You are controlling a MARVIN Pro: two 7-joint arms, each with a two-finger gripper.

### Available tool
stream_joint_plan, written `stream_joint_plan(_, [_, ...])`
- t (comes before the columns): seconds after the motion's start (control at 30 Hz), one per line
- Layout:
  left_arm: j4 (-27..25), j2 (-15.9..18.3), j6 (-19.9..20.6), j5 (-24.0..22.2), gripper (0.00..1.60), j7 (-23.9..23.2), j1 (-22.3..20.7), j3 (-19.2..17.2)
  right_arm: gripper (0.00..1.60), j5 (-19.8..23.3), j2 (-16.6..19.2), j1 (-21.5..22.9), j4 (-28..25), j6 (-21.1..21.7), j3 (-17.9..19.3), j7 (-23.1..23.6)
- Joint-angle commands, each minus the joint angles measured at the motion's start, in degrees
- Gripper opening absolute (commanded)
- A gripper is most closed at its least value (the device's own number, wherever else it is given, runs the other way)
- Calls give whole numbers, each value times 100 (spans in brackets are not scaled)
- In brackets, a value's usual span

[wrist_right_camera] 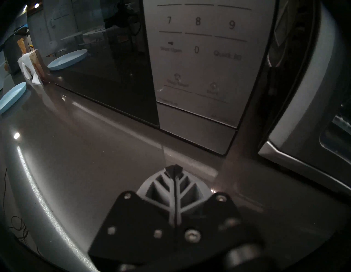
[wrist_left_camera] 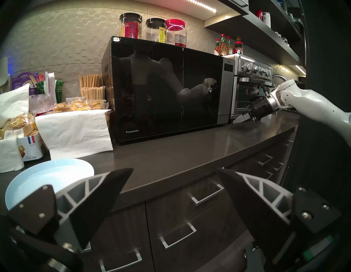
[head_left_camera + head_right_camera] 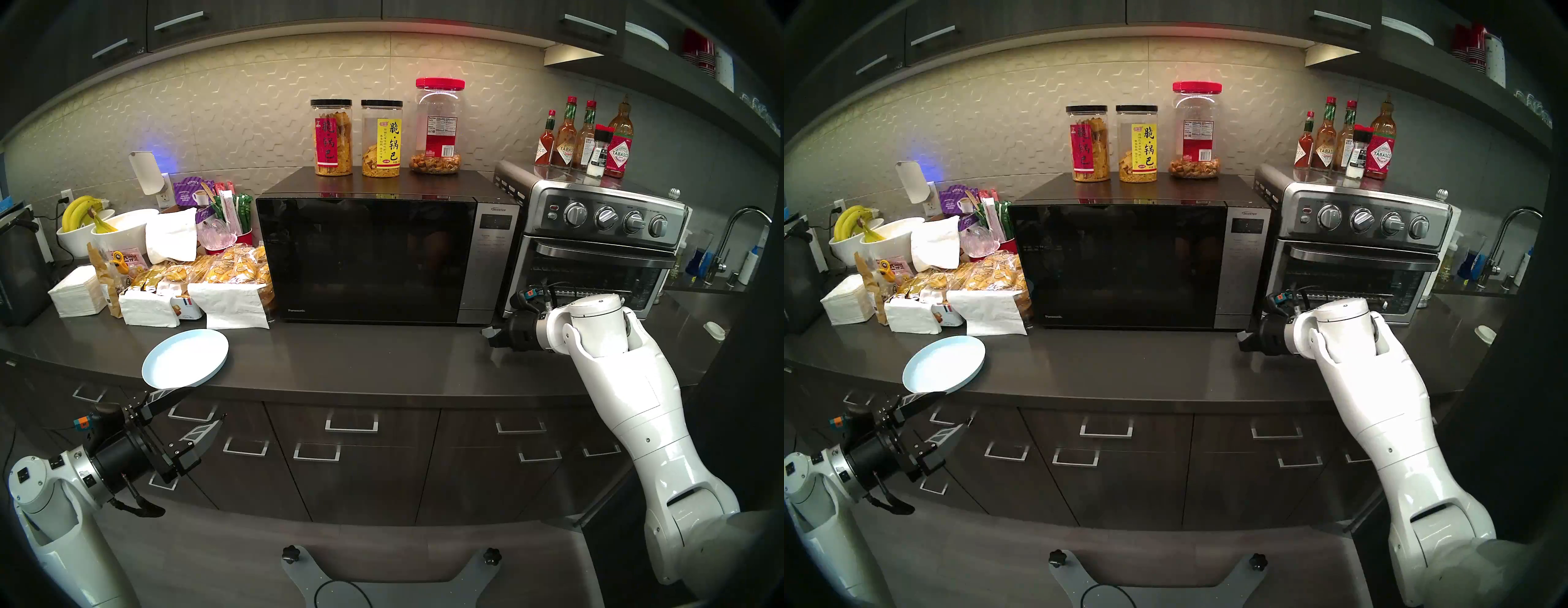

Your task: Open the microwave, put the plate inside, and close the door

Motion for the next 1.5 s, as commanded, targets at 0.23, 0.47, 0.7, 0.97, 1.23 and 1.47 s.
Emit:
stream_joint_plan(0.23, [-55,9,-2,-32,160,6,10,13,0,20,-183,202,28,-292,146,-181])
stream_joint_plan(0.47, [-55,9,-2,-32,160,6,10,13,0,-12,-197,218,104,-330,101,-231])
stream_joint_plan(0.7, [-55,9,-2,-32,160,6,10,13,0,-53,-286,111,55,-590,149,-455])
stream_joint_plan(0.97, [-55,9,-2,-32,160,6,10,12,0,-131,-357,178,157,-584,102,-565])
stream_joint_plan(1.23, [-55,9,-2,-32,160,6,10,12,0,-195,-388,212,226,-555,68,-583])
stream_joint_plan(1.47, [-55,9,-2,-32,160,6,9,12,0,-220,-426,225,272,-578,85,-597])
